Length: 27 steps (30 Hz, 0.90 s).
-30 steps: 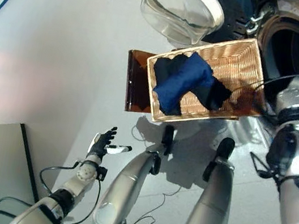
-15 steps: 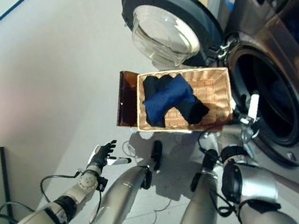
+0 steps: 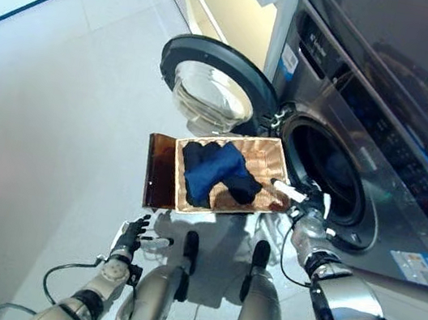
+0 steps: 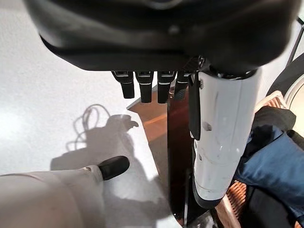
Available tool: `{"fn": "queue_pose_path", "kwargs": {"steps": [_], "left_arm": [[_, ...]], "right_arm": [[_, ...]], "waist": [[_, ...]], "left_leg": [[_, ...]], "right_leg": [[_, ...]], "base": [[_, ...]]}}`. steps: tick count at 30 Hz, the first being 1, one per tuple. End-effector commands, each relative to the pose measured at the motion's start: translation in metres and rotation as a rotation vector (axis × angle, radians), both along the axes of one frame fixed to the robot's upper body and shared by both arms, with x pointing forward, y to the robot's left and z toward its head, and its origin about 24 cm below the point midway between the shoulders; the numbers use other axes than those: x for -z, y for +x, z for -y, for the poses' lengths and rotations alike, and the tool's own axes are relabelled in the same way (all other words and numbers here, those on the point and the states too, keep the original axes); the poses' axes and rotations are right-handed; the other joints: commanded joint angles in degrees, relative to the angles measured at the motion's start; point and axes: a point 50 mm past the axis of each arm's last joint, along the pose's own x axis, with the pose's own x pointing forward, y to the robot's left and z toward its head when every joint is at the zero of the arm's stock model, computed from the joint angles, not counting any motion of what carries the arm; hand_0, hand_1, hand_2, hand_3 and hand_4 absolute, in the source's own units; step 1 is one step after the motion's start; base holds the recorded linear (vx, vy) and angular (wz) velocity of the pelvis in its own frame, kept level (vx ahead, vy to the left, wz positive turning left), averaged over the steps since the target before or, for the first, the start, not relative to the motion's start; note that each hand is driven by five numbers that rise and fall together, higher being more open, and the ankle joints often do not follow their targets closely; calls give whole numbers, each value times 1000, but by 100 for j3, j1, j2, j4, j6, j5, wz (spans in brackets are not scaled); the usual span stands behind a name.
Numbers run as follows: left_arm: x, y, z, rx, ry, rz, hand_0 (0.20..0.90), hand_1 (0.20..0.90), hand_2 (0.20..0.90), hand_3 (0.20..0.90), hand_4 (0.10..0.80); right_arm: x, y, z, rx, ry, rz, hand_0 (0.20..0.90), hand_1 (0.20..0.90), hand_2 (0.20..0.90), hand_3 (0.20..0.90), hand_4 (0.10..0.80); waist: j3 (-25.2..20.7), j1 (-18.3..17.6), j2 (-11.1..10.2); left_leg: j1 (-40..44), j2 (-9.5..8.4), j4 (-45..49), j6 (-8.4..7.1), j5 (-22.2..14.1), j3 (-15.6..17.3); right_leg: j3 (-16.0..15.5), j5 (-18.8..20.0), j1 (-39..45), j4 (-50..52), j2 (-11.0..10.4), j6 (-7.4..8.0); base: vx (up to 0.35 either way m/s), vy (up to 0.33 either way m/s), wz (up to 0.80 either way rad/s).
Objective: Pick up the clothes and place them into the washing machine
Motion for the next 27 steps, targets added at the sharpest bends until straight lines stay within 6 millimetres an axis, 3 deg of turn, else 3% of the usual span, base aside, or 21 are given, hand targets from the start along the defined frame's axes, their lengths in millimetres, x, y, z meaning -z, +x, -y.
{"fn": "queue_pose_path", "kwargs": {"steps": [1,2,3,7,8,9,15,22,27], "left_arm": [[1,-11,-34,-36,109,-26,900,900,900,900,800],[1,-11,-34,-36,109,-26,900,900,900,900,800],[1,-15,-37,-43,113,-17,900,900,900,900,800],[2,-23,-41,-13,132,-15,900,900,900,900,800],[2,-23,-41,-13,132,-14,900,900,900,900,800],[1,-25,-42,2,147,-8,900,900,900,900,800],[2,-21,-40,-4,160,-9,900,900,900,900,800],[-5,-4,-32,-7,143,45,900,900,900,900,800],[-12,10,-29,-20,145,96,900,900,900,900,800]], "right_arm": [[-33,22,-12,-270,-325,117,900,900,900,900,800],[-33,22,-13,-270,-325,117,900,900,900,900,800],[-39,22,-18,-391,-442,146,900,900,900,900,800],[-50,22,-21,-612,-779,175,900,900,900,900,800],[-50,22,-21,-612,-779,176,900,900,900,900,800],[-58,24,-18,-716,-1032,201,900,900,900,900,800],[-45,24,-23,-870,-1477,137,900,900,900,900,800],[-55,39,-36,-858,-1661,145,900,900,900,900,800],[-91,59,-41,-711,-1703,254,900,900,900,900,800]], "waist": [[-29,52,-244],[-31,51,-244],[0,43,-324],[39,93,-423],[28,86,-427],[49,103,-444],[76,158,-554],[270,262,-601],[477,351,-560]], "left_leg": [[-178,-47,81,-426,-313,-163],[-180,-48,80,-426,-312,-164],[-165,-24,99,-426,-328,-159],[-187,19,146,-413,-338,-201],[-204,11,135,-411,-316,-203],[-192,43,141,-422,-341,-228],[-283,106,206,-435,-365,-282],[-535,126,324,-443,-296,-373],[-691,113,487,-478,-322,-483]], "right_leg": [[-129,205,549,-804,-139,70],[-130,205,546,-805,-139,70],[-118,231,565,-833,-117,78],[-131,221,561,-793,-79,77],[-134,235,546,-802,-86,79],[-135,195,568,-796,-57,77],[-148,182,476,-760,-1,61],[-189,83,214,-500,37,4],[-301,-113,89,-185,38,-30]], "base": [[0,0,0],[0,0,0],[0,0,0],[-3,-24,3],[0,0,0],[9,-15,4],[-13,-14,-2],[-42,-16,1],[-16,-11,17]]}}
